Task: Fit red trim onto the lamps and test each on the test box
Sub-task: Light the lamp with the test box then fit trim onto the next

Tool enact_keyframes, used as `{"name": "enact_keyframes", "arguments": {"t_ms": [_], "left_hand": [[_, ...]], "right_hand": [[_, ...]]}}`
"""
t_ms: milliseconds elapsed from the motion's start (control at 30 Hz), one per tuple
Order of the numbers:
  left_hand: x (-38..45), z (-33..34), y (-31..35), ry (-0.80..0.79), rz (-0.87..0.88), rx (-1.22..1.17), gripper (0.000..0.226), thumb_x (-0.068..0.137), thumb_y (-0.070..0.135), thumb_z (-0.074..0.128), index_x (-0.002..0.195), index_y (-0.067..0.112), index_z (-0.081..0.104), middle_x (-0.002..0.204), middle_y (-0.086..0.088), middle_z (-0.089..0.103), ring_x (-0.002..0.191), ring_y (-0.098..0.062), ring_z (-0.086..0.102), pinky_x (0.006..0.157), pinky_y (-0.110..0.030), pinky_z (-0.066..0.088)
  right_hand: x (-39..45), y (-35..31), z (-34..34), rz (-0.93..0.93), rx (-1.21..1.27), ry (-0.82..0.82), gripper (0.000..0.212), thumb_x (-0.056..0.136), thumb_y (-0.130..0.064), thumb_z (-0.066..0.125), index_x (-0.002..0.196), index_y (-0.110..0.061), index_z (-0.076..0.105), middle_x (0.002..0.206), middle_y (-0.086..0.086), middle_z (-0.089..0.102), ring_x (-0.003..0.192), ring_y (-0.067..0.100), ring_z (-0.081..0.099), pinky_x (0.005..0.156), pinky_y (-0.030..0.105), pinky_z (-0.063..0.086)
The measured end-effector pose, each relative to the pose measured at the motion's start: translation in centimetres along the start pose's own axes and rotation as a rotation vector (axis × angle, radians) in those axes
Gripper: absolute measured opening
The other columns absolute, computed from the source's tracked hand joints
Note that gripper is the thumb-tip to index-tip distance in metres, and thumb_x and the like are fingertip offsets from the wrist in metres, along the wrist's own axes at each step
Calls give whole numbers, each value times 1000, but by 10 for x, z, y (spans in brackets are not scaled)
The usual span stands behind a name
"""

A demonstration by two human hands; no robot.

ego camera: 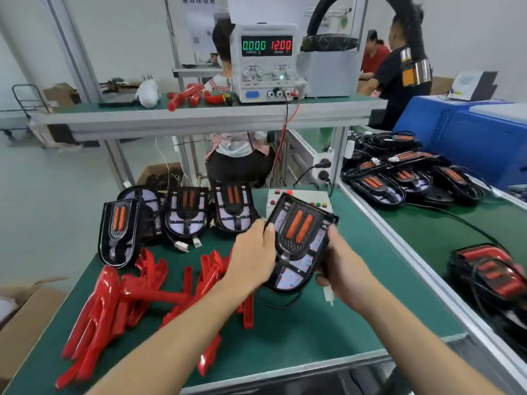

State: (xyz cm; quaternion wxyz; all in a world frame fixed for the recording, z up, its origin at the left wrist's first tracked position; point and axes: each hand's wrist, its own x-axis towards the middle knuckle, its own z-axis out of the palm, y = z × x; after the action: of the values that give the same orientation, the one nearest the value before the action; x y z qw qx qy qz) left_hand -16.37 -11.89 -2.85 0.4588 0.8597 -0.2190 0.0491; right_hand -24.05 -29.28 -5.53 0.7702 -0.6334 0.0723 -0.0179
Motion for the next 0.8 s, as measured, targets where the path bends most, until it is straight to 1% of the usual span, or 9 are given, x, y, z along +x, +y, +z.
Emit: {"name": "enact_keyframes", "arguments": {"t_ms": [67,167,300,400,467,533,600,667,800], "left_hand": [[1,6,-5,-94,19,-11,38,109,31,41,73,20,37,64,2,46,55,-8,43,56,-33,29],[6,9,-9,-212,80,8,41,109,32,42,71,18,35,65,2,42,55,-5,39,54,-25,27],[10,13,-12,-406,164,97,40,109,33,42,73,16,38,68,1,42,58,-7,35,58,-29,27],[11,16,-15,-569,231,149,38,109,31,44,74,16,42,67,1,44,60,-8,35,59,-28,27],[14,19,-17,-651,273,216,36,109,31,44,77,15,47,69,0,47,66,-15,40,64,-33,30],[16,24,-18,-721,294,289,33,109,32,43,83,14,53,75,-2,54,74,-19,46,71,-37,37],[19,27,-22,-753,289,332,31,109,33,42,85,17,53,78,-3,57,75,-18,48,72,-38,37],[22,28,-26,-757,283,358,31,109,35,41,82,22,51,75,0,56,70,-12,48,68,-35,35],[23,29,-30,-744,261,392,34,108,36,40,76,27,47,72,4,57,69,-6,50,67,-35,35]], "right_hand": [[-9,10,-8,6,-3,78,44,85,-64,58,85,-25,77,79,-4,68,59,9,47,47,24,30],[-25,16,-24,39,81,34,41,90,-62,53,93,-28,77,84,1,67,63,12,56,47,24,32],[-38,22,-49,160,80,-28,55,92,-70,51,109,-23,76,97,11,68,71,19,64,49,25,39],[-45,24,-68,272,63,-136,86,83,-83,51,118,-8,74,96,16,66,73,24,61,57,29,44],[-44,25,-74,328,-42,-171,94,79,-88,48,122,-8,73,106,16,70,81,25,63,62,30,46],[-39,28,-71,336,-198,-140,82,85,-85,44,125,-19,73,121,15,73,102,31,69,75,37,50],[-33,33,-66,307,-300,-57,64,99,-68,40,123,-19,74,119,13,75,115,37,69,90,47,50],[-29,35,-59,254,-405,27,56,106,-55,36,116,-17,75,111,11,78,108,32,72,93,46,52],[-21,34,-50,131,-838,154,59,108,-51,35,93,-7,72,91,5,78,92,25,72,92,40,54]]}}
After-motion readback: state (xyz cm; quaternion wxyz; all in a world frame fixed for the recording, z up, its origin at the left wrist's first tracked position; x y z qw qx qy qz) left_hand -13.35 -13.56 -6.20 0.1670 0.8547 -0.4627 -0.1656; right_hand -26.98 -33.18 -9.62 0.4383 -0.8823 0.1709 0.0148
